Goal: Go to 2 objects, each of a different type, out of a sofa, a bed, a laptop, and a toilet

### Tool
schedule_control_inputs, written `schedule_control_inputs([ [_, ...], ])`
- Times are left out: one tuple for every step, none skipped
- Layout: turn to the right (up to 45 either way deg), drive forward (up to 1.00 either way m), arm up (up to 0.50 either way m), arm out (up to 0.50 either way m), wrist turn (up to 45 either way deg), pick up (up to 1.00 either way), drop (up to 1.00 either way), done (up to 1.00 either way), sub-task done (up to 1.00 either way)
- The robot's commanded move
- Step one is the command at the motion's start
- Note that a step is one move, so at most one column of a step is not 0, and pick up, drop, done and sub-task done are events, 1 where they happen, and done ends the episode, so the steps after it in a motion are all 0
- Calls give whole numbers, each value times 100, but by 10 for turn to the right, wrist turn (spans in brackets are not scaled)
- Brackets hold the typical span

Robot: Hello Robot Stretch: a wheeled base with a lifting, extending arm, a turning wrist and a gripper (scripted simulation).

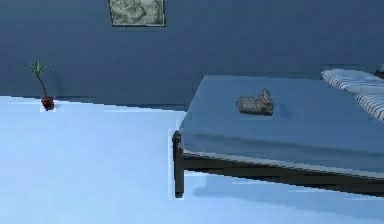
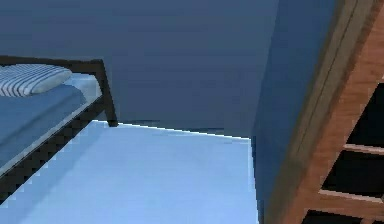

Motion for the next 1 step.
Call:
schedule_control_inputs([
  [60, 0, 0, 0, 0, 0, 0, 0, 0],
])
